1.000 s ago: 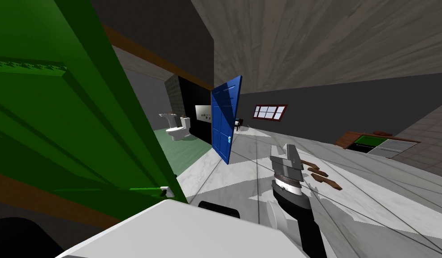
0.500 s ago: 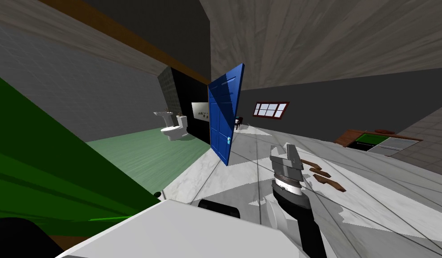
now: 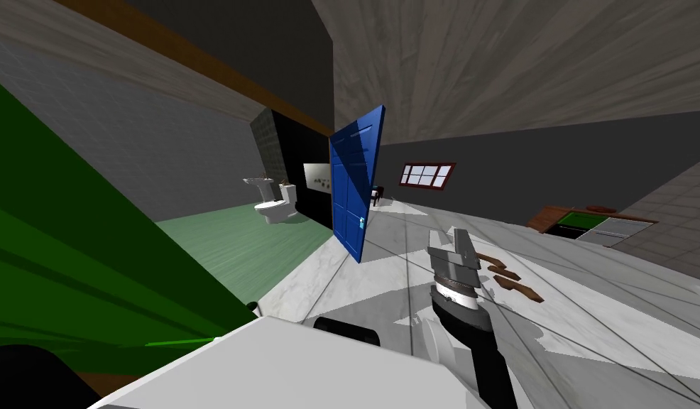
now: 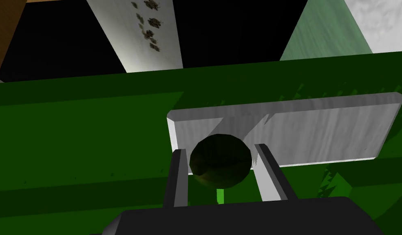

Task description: Pull the door open

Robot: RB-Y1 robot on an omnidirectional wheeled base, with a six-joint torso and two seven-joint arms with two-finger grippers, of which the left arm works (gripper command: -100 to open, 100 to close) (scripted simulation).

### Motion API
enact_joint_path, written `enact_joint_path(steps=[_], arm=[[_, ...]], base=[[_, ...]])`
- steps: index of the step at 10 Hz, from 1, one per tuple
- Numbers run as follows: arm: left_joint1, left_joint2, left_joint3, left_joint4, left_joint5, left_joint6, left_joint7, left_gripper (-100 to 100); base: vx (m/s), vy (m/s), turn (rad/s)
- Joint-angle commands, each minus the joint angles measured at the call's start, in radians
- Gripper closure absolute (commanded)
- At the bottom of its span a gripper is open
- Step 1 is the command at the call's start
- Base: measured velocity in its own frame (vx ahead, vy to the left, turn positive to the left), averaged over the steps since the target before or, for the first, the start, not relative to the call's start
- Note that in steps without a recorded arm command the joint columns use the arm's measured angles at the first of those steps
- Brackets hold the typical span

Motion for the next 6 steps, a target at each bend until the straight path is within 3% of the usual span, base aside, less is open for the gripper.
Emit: enact_joint_path(steps=[1, 2, 6], arm=[[0.001, 0.001, 0.002, 0.0, 0.002, 0.0, 0.0, 100], [0.0, 0.003, -0.008, 0.002, -0.027, -0.005, -0.005, 100], [-0.002, 0.008, -0.023, 0.006, -0.075, -0.039, -0.015, 100]], base=[[0.0, 0.0, 0.0], [-0.126, 0.023, -0.043], [-0.178, 0.032, -0.027]])
